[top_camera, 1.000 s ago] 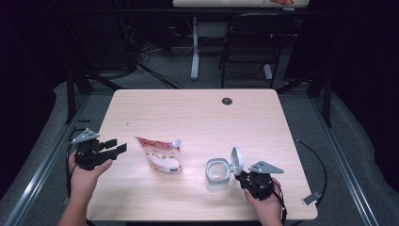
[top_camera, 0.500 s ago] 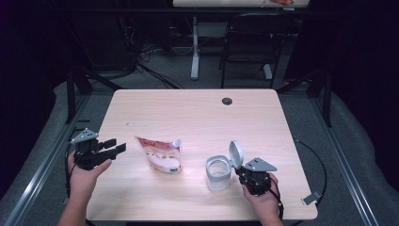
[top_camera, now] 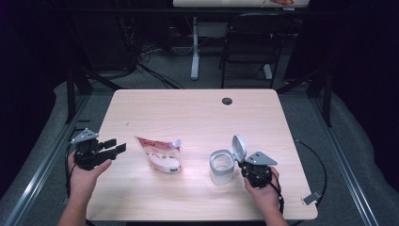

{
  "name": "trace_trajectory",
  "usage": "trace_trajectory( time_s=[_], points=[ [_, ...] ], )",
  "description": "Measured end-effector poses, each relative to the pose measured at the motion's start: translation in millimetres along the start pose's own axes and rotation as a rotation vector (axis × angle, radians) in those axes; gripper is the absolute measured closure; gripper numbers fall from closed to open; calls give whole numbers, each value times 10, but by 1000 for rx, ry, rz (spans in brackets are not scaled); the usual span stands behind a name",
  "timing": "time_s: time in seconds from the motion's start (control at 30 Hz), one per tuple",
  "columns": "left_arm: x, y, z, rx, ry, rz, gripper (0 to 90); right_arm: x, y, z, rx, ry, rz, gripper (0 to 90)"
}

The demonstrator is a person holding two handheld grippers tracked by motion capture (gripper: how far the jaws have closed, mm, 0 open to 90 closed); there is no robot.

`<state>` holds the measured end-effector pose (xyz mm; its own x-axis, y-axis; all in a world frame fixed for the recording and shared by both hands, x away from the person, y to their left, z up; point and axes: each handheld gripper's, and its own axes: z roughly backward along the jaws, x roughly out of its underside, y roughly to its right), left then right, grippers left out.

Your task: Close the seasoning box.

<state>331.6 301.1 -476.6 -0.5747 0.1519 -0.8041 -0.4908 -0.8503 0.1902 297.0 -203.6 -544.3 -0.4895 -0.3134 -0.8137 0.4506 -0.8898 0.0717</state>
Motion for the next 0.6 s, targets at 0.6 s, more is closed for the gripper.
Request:
trace_trajectory(
  time_s=[0.6],
  points=[
    [5, -15, -2, -4, 2, 3, 478, 84, 305, 25, -66, 15, -140, 743]
  ],
)
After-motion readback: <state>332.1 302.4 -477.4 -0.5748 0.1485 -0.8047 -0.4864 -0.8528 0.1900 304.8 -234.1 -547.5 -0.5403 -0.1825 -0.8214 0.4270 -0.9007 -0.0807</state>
